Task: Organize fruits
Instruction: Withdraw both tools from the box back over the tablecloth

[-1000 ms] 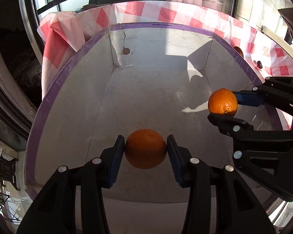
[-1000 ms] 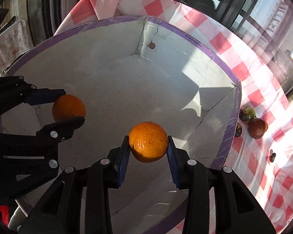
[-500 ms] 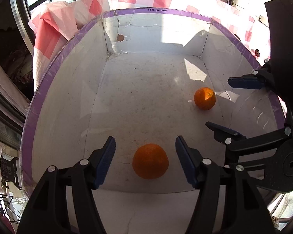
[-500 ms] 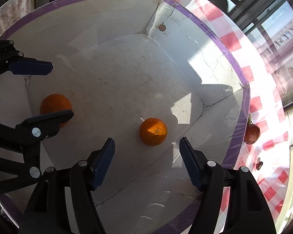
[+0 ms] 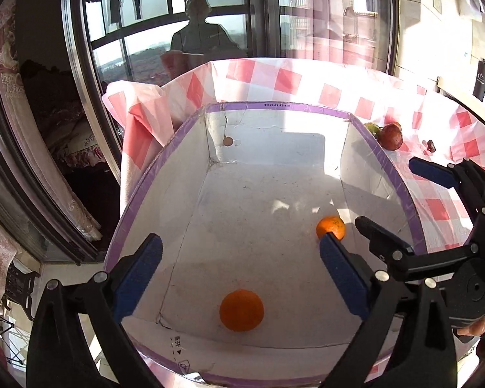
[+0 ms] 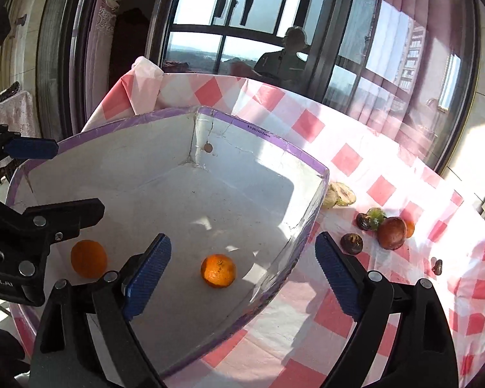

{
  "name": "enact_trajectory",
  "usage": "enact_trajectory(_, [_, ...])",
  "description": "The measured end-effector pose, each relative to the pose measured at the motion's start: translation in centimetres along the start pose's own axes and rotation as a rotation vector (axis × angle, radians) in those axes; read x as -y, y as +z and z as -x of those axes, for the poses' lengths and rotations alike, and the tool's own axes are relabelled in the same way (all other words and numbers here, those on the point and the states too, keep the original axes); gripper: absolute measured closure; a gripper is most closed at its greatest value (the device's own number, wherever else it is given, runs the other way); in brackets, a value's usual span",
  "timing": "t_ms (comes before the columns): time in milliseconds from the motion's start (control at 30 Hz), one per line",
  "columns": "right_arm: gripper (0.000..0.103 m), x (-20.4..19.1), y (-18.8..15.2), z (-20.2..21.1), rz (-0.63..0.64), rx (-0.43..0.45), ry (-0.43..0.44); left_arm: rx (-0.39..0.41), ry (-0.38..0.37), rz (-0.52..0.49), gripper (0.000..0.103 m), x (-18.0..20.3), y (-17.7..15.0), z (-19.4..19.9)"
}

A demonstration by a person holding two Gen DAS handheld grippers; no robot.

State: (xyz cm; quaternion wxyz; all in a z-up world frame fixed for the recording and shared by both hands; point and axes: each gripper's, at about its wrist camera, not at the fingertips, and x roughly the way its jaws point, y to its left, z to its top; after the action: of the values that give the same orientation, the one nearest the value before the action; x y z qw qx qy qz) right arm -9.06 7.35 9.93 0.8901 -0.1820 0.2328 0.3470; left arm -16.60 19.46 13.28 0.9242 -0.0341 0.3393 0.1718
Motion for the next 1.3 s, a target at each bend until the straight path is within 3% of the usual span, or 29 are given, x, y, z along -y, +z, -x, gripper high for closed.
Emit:
enact_trajectory(67, [0.015, 2.7, -0.9, 1.9, -0.098, 0.083, 0.01, 0.127, -0.031, 0.001, 0.002, 1.5, 0.8, 2.4])
enact_trajectory(167, [0.015, 6.9, -3.1, 3.7, -0.24, 0.134, -0.041, 0.265, -0.128, -0.017, 0.002, 4.7, 1.5, 4.7])
enact_trajectory(300, [0.015, 13.3, -7.3, 2.7, -0.456, 0.035, -0.084, 0.349, -0.247, -0.061, 0.002, 10.3, 1.8, 4.9])
enact_trajectory(367, [0.015, 16.2, -9.9, 2.1, -0.552, -0.042, -0.146, 0.322, -0.314, -0.095, 0.002, 13.7, 1.9, 3.5])
enact_trajectory(533, [0.015, 21.8, -15.0, 1.2, -0.691, -0.124, -0.295, 0.182, -0.46, -0.18, 0.002, 21.2, 0.4, -1.9])
enact_trajectory(600, [0.015, 24.0, -16.1, 1.3, -0.775, -0.132, -0.298, 0.143, -0.464, -0.215, 0.002, 23.5, 0.0, -4.5])
enact_trajectory(667, [0.015, 25.7, -16.3, 1.1, -0.787, -0.14, -0.359, 0.101, -0.426, -0.22, 0.002, 25.1, 0.1, -7.7])
enact_trajectory(833, [0.015, 30.6, -16.9, -0.9, -0.86, -0.149, -0.399, -0.047, -0.358, -0.035, 0.002, 24.1, 1.6, -15.8])
enact_trajectory(967, [0.016, 34.4, -16.3, -3.5, -0.879, -0.159, -0.42, -0.156, -0.399, 0.083, 0.002, 22.8, 1.9, -19.4])
enact_trajectory(1133, [0.033, 39.7, -15.6, -7.9, -0.958, -0.169, -0.369, -0.148, -0.437, 0.105, 0.002, 22.2, 1.9, -19.3])
enact_trajectory(1300, [0.04, 43.4, -13.8, -12.4, -0.966, -0.185, -0.361, -0.172, -0.386, 0.078, 0.002, 22.9, 2.0, -19.6])
